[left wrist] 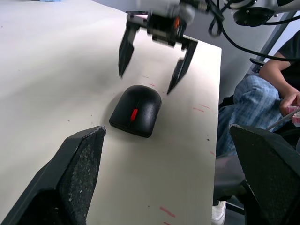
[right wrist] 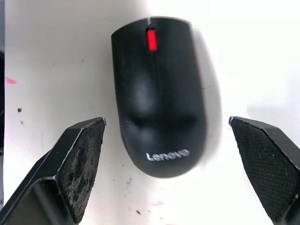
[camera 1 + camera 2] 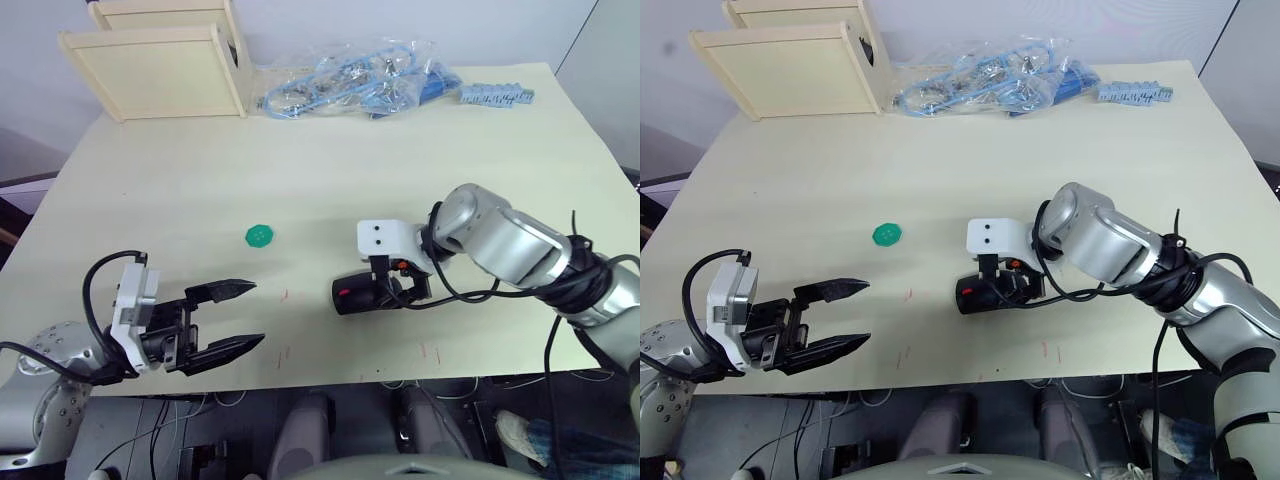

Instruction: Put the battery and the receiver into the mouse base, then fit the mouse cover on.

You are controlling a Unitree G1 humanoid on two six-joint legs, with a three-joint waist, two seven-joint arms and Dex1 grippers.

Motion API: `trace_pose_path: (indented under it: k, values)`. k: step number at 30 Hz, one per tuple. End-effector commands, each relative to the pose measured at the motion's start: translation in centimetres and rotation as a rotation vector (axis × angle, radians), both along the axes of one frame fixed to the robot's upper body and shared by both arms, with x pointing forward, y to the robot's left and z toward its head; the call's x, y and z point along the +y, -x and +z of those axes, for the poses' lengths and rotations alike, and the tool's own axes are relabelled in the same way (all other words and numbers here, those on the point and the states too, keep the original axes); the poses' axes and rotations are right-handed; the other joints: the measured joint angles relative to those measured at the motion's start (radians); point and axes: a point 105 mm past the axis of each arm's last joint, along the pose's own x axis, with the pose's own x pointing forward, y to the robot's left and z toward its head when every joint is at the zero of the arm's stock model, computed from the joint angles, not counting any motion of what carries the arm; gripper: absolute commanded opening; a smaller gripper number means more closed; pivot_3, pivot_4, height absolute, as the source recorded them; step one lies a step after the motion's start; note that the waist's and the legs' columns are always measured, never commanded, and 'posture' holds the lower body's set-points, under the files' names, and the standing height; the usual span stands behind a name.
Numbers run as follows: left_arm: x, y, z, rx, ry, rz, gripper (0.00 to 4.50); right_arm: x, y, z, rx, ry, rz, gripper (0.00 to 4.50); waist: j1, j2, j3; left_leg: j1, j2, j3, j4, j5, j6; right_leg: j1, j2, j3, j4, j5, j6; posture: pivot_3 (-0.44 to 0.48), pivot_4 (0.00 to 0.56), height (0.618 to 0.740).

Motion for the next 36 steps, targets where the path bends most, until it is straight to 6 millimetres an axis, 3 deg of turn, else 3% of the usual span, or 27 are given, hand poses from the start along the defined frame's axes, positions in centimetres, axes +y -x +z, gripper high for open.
trace_pose_path:
  k: [1,5,10,12,16,17,20,25,36]
  values:
    - [-0.2,0.1,0.5,-0.031,0.001,-0.01,4.5,0.4,0.5,2.4,-0.064,-0.166,0.051,4.43,0.001,0.0,0.0,0.0,0.0,0.0,0.0,0.0,0.0,0.0,0.0,0.0,0.0,0.0,0.0,0.0,0.15,0.74]
    - [-0.1,0.1,0.5,-0.033,0.003,-0.006,4.5,1.7,1.8,4.0,-0.034,-0.488,0.125,4.43,0.001,-0.001,-0.001,0.0,0.0,0.0,0.0,0.0,0.0,0.0,0.0,0.0,0.0,0.0,0.0,0.0,0.15,0.74]
    - [0.0,0.1,0.6,-0.035,0.004,-0.001,4.5,2.2,1.7,2.9,-0.093,-0.558,0.143,4.43,0.001,0.0,0.0,0.0,0.0,0.001,0.0,0.0,0.0,0.0,0.0,0.001,0.001,0.0,0.0,0.0,0.15,0.74]
    - [0.0,0.1,0.7,-0.035,0.005,0.0,4.5,2.3,1.6,2.3,-0.034,-0.577,0.121,4.43,0.0,0.0,0.0,0.001,0.0,0.001,0.0,0.0,0.0,0.0,0.0,0.001,0.001,0.0,0.0,0.0,0.15,0.74]
    - [0.1,0.0,0.8,-0.038,0.006,0.002,4.5,2.2,1.2,0.9,-0.01,-0.574,0.1,3.52,0.0,0.0,0.0,0.001,0.0,0.001,0.0,0.0,0.0,0.0,0.001,0.0,0.001,0.0,0.0,0.0,0.15,0.74]
    - [0.2,0.0,0.8,-0.039,0.006,0.003,4.5,2.2,1.2,0.5,-0.014,-0.566,0.108,3.05,0.001,0.0,0.0,0.001,0.0,0.001,0.0,0.0,0.0,0.0,0.001,0.001,0.001,0.0,0.0,0.0,0.15,0.74]
    - [0.3,0.1,0.8,-0.038,0.005,0.008,4.5,2.2,1.1,-0.2,0.007,-0.572,0.102,3.05,0.001,0.0,0.0,0.001,0.0,0.001,0.0,0.0,0.0,0.0,0.0,0.001,0.001,0.0,0.0,0.0,0.15,0.74]
    - [0.4,0.1,0.8,-0.039,0.004,0.014,4.5,2.1,0.9,-0.9,0.023,-0.572,0.094,1.51,0.0,0.0,0.0,0.001,0.0,0.001,0.0,0.0,0.0,0.0,0.001,0.001,0.001,0.0,0.0,0.0,0.15,0.74]
    - [0.3,-0.1,0.8,-0.043,0.004,0.018,4.5,2.0,0.5,-2.7,0.035,-0.531,0.091,1.51,0.0,0.0,0.0,0.001,0.0,0.001,0.0,0.0,0.0,0.0,0.001,0.001,0.001,0.0,0.0,0.0,0.15,0.74]
